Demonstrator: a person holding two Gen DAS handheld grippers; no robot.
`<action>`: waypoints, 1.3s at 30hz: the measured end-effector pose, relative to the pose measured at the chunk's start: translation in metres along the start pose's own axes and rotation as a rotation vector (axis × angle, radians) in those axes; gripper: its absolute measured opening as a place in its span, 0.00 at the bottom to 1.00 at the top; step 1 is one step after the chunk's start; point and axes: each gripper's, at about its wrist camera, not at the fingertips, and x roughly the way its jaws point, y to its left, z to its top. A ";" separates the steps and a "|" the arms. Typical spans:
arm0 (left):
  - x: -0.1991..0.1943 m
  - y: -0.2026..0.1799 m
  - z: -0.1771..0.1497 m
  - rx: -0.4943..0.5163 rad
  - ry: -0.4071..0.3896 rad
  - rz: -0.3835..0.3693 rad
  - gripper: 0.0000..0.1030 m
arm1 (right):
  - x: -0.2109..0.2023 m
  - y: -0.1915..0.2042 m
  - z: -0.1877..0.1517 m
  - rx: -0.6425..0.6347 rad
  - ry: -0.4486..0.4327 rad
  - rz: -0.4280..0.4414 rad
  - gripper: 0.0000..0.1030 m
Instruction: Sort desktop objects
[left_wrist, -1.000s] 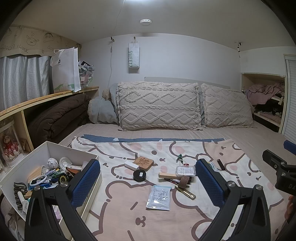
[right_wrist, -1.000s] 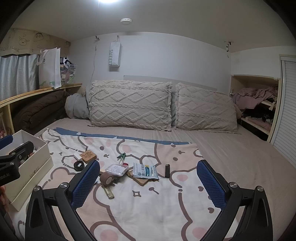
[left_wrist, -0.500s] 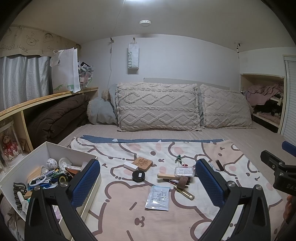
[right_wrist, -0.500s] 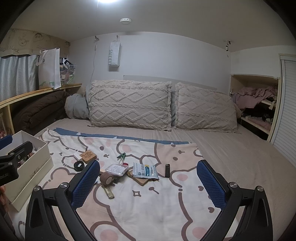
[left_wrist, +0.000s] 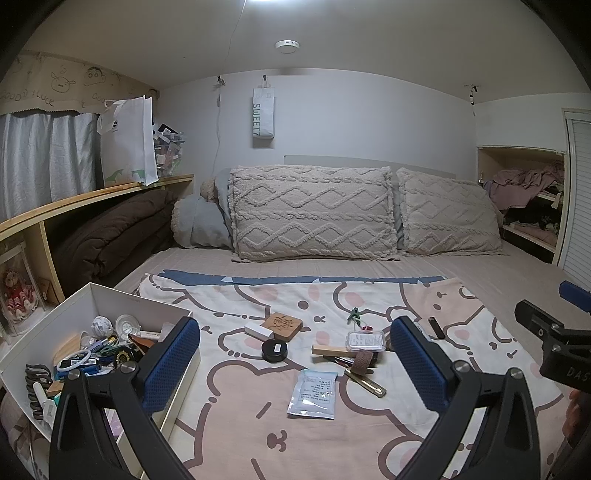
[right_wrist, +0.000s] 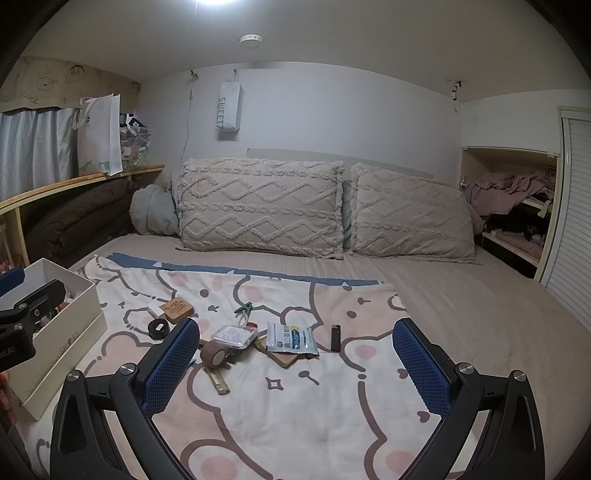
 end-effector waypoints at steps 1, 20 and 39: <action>0.000 0.001 0.000 -0.001 0.000 -0.001 1.00 | 0.000 0.000 0.000 0.000 0.000 0.001 1.00; 0.016 0.024 -0.004 -0.073 0.029 0.030 1.00 | 0.011 -0.005 -0.005 0.032 0.022 0.007 1.00; 0.145 -0.003 -0.094 0.027 0.401 0.009 1.00 | 0.102 -0.004 -0.057 0.099 0.228 0.058 1.00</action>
